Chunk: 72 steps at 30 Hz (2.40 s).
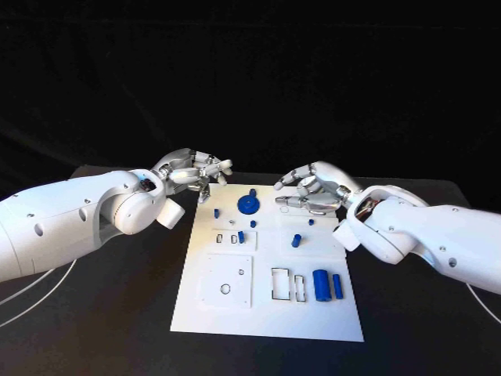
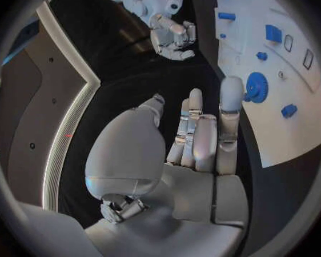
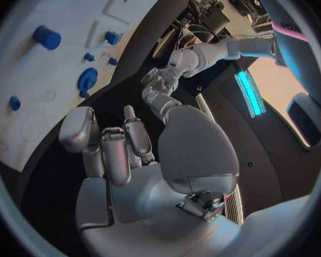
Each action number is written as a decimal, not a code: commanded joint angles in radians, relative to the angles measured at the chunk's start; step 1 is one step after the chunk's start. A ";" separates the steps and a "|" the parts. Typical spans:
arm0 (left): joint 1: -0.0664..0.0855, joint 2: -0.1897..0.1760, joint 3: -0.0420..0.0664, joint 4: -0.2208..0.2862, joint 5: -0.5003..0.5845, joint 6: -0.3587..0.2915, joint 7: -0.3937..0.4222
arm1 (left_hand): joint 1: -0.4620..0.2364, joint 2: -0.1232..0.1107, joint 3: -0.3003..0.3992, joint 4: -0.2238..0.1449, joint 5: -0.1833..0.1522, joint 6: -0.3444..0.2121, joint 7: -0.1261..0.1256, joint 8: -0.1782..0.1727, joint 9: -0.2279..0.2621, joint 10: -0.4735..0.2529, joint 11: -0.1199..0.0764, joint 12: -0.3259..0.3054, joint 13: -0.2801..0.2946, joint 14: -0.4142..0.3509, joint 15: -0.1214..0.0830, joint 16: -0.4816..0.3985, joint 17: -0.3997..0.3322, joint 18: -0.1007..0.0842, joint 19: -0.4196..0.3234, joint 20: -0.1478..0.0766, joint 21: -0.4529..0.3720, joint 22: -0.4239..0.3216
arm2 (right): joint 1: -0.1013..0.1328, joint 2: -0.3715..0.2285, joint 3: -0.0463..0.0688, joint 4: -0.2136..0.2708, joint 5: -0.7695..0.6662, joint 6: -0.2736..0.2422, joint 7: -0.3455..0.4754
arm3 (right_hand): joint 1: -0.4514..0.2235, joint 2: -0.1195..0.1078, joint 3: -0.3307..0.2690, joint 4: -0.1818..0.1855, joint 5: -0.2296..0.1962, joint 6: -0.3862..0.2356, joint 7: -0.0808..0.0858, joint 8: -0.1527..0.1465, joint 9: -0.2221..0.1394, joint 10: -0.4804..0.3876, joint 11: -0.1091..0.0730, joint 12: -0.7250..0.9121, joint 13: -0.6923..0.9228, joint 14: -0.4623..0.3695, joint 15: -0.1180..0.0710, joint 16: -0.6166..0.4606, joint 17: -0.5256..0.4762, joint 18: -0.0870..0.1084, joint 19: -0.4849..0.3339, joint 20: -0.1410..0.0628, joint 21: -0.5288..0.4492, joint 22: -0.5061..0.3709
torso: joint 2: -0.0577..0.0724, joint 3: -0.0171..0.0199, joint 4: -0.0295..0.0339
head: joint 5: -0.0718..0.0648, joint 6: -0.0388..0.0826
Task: Assemble the parts on the task board
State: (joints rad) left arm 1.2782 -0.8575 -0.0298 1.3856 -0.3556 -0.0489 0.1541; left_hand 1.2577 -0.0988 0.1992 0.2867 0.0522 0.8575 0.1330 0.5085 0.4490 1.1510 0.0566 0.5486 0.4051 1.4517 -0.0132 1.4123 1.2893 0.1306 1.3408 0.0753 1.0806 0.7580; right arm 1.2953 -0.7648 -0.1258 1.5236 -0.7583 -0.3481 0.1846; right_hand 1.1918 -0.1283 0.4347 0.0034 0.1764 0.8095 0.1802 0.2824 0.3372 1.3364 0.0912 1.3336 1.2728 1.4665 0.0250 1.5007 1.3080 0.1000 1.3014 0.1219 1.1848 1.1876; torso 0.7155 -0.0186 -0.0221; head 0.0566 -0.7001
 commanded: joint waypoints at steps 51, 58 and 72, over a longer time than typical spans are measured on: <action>0.126 0.257 -0.129 -0.080 -0.495 0.427 -0.766 | -0.179 0.152 -0.207 0.008 -0.003 -0.113 -0.027 0.212 0.141 0.070 -0.025 0.662 0.618 0.110 -0.021 0.141 0.256 -0.070 0.094 -0.014 0.359 0.514 | 0.068 -0.106 0.001 -0.088 0.244 0.027 0.022 | -0.026 0.002 -0.030 0.035 0.044 -0.028 -0.003 0.026 0.011 -0.004 0.000 0.002 -0.001 0.058 -0.010 -0.003 0.060 0.003 0.002 -0.002 -0.010 -0.005 | -0.024 0.0140 -0.0110 | 0.016 -0.062; 0.121 0.266 -0.130 -0.091 -0.495 0.424 -0.763 | -0.174 0.156 -0.206 0.006 -0.003 -0.110 -0.028 0.214 0.142 0.068 -0.026 0.661 0.615 0.111 -0.021 0.142 0.257 -0.071 0.094 -0.014 0.359 0.515 | 0.068 -0.108 0.001 -0.087 0.243 0.029 0.019 | -0.028 0.002 -0.032 0.038 0.044 -0.028 -0.003 0.028 0.012 -0.003 0.000 0.003 0.000 0.058 -0.010 -0.004 0.060 0.004 0.001 -0.002 -0.011 -0.006 | -0.023 0.0148 -0.0106 | 0.014 -0.063; 0.117 0.280 -0.130 -0.100 -0.492 0.413 -0.759 | -0.129 0.174 -0.186 0.004 -0.003 -0.109 -0.030 0.214 0.145 0.066 -0.028 0.660 0.614 0.111 -0.023 0.142 0.257 -0.070 0.093 -0.015 0.360 0.516 | 0.068 -0.106 0.001 -0.087 0.242 0.029 0.020 | -0.029 0.003 -0.032 0.039 0.043 -0.029 -0.003 0.029 0.012 -0.002 0.000 0.003 0.001 0.058 -0.010 -0.003 0.060 0.004 0.001 -0.002 -0.011 -0.006 | -0.025 0.0145 -0.0085 | 0.008 -0.068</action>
State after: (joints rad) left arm 1.3960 -0.5810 -0.1604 1.2854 -0.8560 0.3561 -0.6099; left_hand 1.1251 0.0748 0.0107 0.2922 0.0522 0.7418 0.1034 0.7218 0.5929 1.2239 0.0305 1.2139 1.0191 1.4651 -0.0427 1.5508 1.3077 0.0689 1.4347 0.0521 1.4370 1.2738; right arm 1.3634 -0.8718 -0.1253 1.4357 -0.5061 -0.3255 0.2018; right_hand 1.1711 -0.1264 0.4058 0.0376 0.2168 0.7862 0.1783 0.3054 0.3478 1.3363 0.0913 1.3399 1.2722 1.4628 0.0213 1.5007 1.3074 0.0999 1.3088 0.1221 1.1772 1.1829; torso 0.6912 -0.0044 -0.0315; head 0.0648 -0.7678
